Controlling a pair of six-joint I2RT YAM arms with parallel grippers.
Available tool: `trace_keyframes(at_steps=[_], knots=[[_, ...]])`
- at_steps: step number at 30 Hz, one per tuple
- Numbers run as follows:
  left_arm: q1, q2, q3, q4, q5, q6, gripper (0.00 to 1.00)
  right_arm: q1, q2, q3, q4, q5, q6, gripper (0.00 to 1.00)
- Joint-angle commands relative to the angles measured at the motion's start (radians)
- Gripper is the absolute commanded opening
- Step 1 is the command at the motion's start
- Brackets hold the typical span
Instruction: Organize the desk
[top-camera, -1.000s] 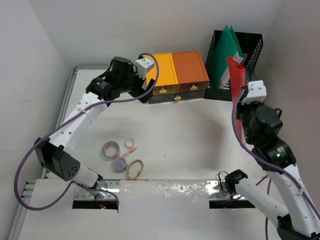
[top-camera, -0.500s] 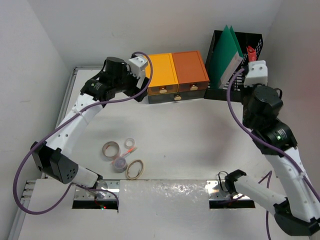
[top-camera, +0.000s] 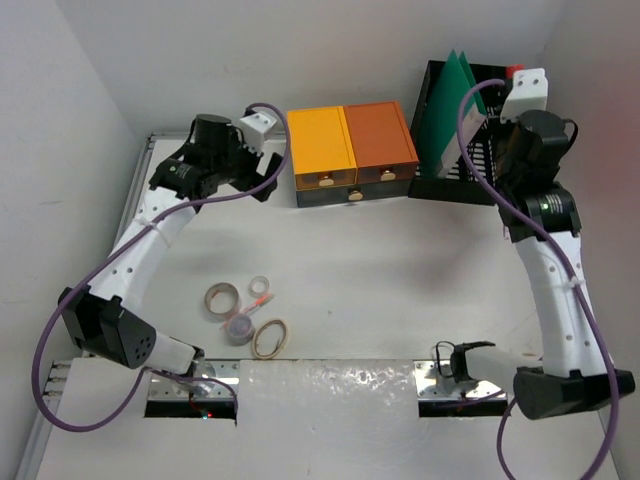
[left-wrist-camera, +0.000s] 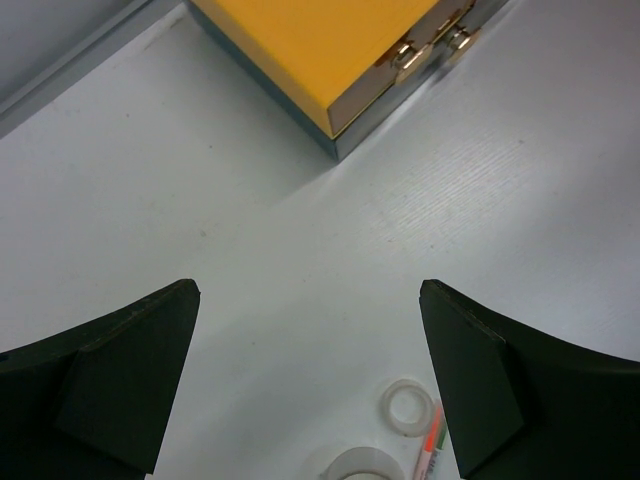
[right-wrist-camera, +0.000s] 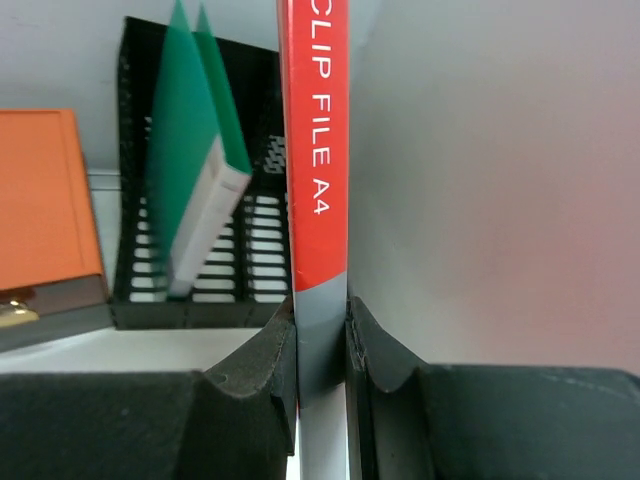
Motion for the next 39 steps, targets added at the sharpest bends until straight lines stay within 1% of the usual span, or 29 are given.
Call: trace_keyframes(at_steps=[1,5,8,9,13,18,22,26,31,34,37,39], knots=[[0.037,-0.044,-0.014,0.017,-0.005,0.025,0.91,-0.054,0.044,0.037,0.129,-0.168,0.058,0.00],[0.056,-0.038,-0.034,0.034,-0.028,0.032,0.91,-0.091,0.087,0.018,0.207,-0.275,0.073,0.00],[0.062,-0.032,-0.042,0.044,-0.028,0.031,0.91,-0.116,0.130,0.032,0.241,-0.309,0.085,0.00],[0.065,-0.029,-0.040,0.044,-0.026,0.029,0.91,-0.154,0.139,0.046,0.249,-0.324,0.093,0.00],[0.066,0.000,-0.036,0.052,-0.034,0.017,0.91,-0.217,0.185,0.072,0.307,-0.419,0.154,0.00],[0.066,0.026,-0.033,0.060,-0.038,0.006,0.91,-0.238,0.229,0.089,0.385,-0.519,0.199,0.00],[0.068,0.040,-0.022,0.064,-0.077,0.005,0.92,-0.252,0.263,0.092,0.479,-0.586,0.257,0.00],[0.069,0.046,-0.008,0.054,-0.113,0.023,0.92,-0.254,0.282,0.121,0.507,-0.603,0.278,0.00],[0.069,0.071,0.001,0.052,-0.159,0.031,0.92,-0.260,0.312,0.119,0.582,-0.607,0.279,0.00],[0.069,0.083,0.012,0.051,-0.173,0.028,0.92,-0.266,0.366,0.141,0.586,-0.597,0.249,0.00],[0.069,0.092,0.033,0.040,-0.175,0.026,0.92,-0.275,0.406,0.126,0.622,-0.588,0.243,0.00],[0.069,0.096,0.047,0.031,-0.219,0.025,0.92,-0.277,0.421,0.112,0.677,-0.590,0.234,0.00]])
